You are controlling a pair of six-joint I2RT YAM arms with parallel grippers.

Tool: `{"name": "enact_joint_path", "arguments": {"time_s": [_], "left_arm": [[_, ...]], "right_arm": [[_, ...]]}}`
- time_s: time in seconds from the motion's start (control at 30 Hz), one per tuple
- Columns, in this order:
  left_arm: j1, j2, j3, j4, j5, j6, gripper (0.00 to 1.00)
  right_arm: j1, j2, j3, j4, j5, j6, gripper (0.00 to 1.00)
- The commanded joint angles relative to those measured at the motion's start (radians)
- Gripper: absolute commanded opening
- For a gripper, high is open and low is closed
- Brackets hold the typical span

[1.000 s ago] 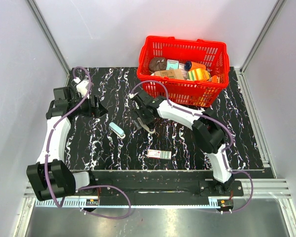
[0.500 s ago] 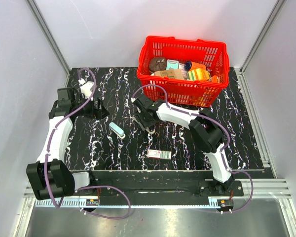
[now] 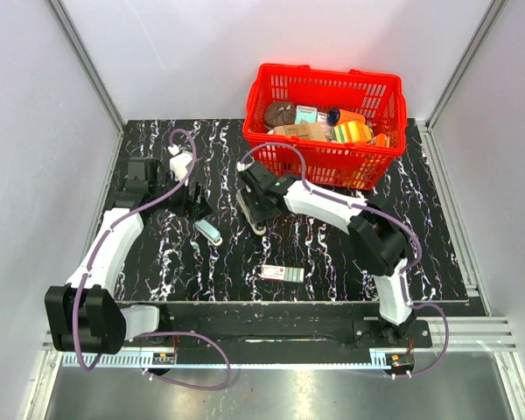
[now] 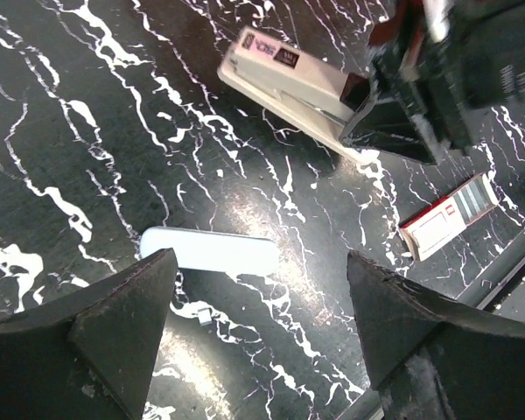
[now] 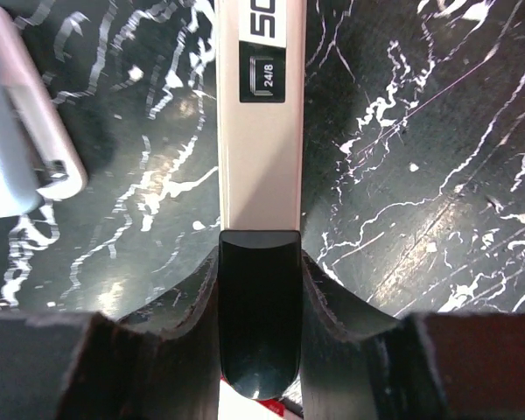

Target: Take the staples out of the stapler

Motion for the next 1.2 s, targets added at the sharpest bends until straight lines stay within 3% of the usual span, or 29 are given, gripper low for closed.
{"name": "enact_joint_path", "arguments": {"time_s": [0.0,0.27,0.47,0.63,0.93,1.17], "left_arm": [[-0.044,-0.035,-0.047,0.096,0.031,-0.016,0.83],[-0.125,-0.064,-0.145,0.241,0.106,-0.028,0.85],[-0.153,-0.007,-0.156,0.355,0.140,-0.063,0.85],[-0.180,0.046,-0.125,0.370,0.184,-0.075,0.81],[-0.216,0.100,-0.110,0.360,0.144,-0.023,0.77],[-0.214,0.149,-0.088,0.356,0.089,0.035,0.61]], "right_arm": [[0.006,-0.173,0.017,0.116,-0.008,0.099,0.00],[0.006,-0.316,-0.121,0.347,-0.033,0.327,0.00],[0.009,-0.364,-0.152,0.417,-0.053,0.485,0.00],[0.016,-0.400,-0.202,0.475,-0.056,0.522,0.00],[0.026,-0.413,-0.247,0.532,-0.103,0.521,0.00],[0.027,-0.440,-0.279,0.533,-0.143,0.509,0.00]]}}
